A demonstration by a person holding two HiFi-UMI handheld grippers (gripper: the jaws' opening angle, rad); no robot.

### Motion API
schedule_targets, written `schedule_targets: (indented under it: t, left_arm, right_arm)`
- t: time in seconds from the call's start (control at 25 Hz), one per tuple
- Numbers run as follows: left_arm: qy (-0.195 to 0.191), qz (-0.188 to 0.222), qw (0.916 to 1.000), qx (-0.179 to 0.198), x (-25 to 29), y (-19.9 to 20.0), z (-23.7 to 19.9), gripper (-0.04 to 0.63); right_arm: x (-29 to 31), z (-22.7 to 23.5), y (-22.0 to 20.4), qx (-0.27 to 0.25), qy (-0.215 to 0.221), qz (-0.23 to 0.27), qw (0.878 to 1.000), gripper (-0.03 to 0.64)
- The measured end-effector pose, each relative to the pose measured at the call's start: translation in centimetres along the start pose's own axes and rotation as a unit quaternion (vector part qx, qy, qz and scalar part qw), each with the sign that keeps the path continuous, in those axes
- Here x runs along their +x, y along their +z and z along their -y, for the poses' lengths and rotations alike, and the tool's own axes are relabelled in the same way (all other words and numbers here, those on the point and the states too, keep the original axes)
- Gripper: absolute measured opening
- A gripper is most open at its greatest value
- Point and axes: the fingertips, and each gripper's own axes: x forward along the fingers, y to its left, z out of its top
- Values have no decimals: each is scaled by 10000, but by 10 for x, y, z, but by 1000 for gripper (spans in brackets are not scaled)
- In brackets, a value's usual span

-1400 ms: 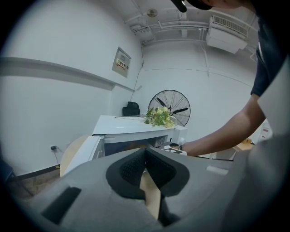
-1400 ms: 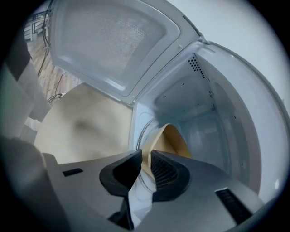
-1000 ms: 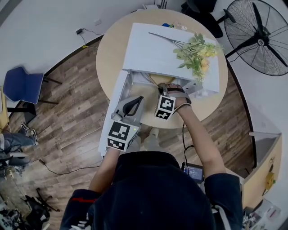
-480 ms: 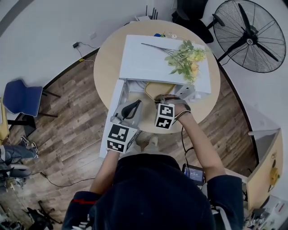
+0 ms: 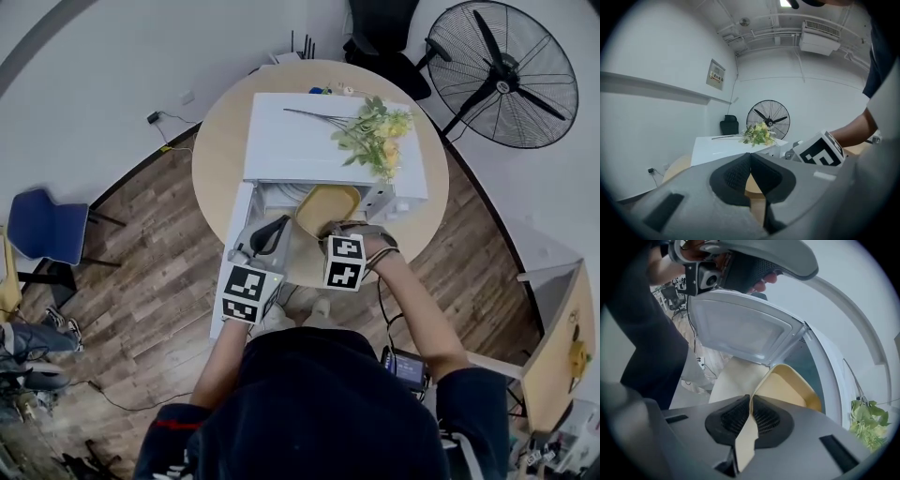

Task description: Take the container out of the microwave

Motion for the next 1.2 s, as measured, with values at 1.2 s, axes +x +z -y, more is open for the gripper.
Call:
schedule_targets:
  t: [1.2]
  left_arm:
    - [221,20,9996,189,8,11,-3,15]
  right_arm:
    - [-46,-35,10,-329,730,-4,9968,28]
